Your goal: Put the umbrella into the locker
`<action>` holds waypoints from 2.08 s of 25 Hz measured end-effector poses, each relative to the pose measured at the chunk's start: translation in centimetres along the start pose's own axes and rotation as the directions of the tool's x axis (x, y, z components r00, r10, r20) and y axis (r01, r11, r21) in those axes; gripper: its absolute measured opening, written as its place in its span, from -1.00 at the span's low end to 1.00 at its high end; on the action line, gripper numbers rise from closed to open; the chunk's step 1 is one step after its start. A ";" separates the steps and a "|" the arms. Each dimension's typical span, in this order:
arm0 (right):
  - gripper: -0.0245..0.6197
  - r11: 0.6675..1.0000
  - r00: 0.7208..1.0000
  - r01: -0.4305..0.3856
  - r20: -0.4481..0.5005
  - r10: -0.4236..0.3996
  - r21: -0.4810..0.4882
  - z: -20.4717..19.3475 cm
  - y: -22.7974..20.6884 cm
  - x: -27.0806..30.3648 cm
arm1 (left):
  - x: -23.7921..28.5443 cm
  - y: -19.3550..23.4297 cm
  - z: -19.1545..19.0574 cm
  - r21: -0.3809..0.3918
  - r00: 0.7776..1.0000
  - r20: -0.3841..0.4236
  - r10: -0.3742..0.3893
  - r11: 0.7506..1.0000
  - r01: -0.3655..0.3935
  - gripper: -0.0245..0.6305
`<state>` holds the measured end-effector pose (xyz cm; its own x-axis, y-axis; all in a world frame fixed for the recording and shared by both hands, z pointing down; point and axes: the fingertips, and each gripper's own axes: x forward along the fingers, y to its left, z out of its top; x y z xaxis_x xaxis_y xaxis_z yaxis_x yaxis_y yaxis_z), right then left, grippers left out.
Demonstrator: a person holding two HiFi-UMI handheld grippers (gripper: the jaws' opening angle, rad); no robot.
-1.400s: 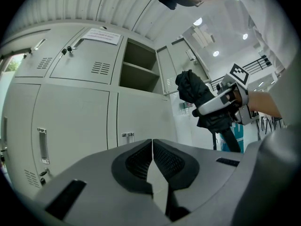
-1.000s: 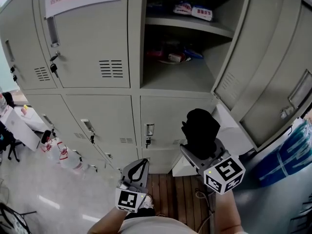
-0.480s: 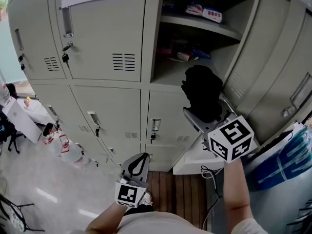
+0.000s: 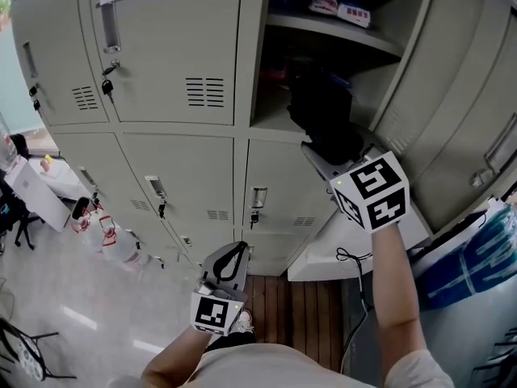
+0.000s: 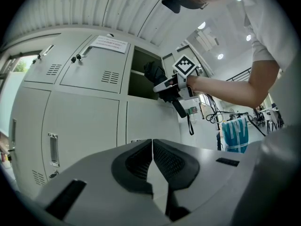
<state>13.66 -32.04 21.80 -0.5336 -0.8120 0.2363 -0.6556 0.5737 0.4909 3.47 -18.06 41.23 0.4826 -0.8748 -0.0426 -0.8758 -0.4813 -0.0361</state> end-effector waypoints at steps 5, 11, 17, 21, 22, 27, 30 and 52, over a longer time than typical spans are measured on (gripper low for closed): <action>-0.16 0.999 0.997 0.027 -0.065 -0.029 -0.031 0.4 -2.3 2.0 | 0.3 -0.6 0.2 0.005 1.000 -0.001 -0.009 1.000 0.009 -0.84; -0.15 0.996 0.989 0.008 -0.143 -0.022 -0.093 1.3 -3.7 4.8 | 0.4 -0.6 0.2 -0.002 1.000 0.007 0.002 1.000 -0.001 -0.84; -0.14 0.991 0.984 0.004 -0.174 -0.028 -0.134 1.8 -4.5 6.9 | 0.0 0.1 -0.1 -0.008 1.000 -0.001 0.024 1.000 -0.024 -0.84; -0.12 0.995 0.975 0.001 -0.222 -0.023 -0.096 1.5 -5.7 8.2 | 0.0 0.5 -0.5 -0.005 0.999 -0.014 0.034 0.999 -0.034 -0.84; -0.12 0.996 0.971 -0.001 -0.238 -0.020 -0.087 1.3 -5.9 8.5 | 0.1 0.4 -0.6 -0.005 0.999 -0.016 0.032 0.999 -0.033 -0.84; -0.11 0.994 0.951 -0.030 -0.310 -0.005 -0.108 0.9 -6.0 9.9 | 0.5 0.3 -0.7 0.006 0.999 -0.027 0.024 1.000 -0.024 -0.84; -0.10 0.989 0.925 -0.084 -0.379 0.033 -0.120 0.6 -5.3 11.1 | 0.7 0.2 -0.3 0.005 1.000 -0.010 0.026 1.000 -0.026 -0.84; -0.07 0.903 0.886 -0.084 -0.446 -0.126 -0.422 0.1 -5.7 15.8 | 1.5 2.5 -1.6 -0.030 0.999 -0.020 0.048 0.998 -0.049 -0.84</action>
<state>8.89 -48.15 22.70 -0.1520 -0.8397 0.5214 -0.3213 0.5408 0.7774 1.99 -20.70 42.70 0.4396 -0.8979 -0.0240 -0.8982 -0.4396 -0.0037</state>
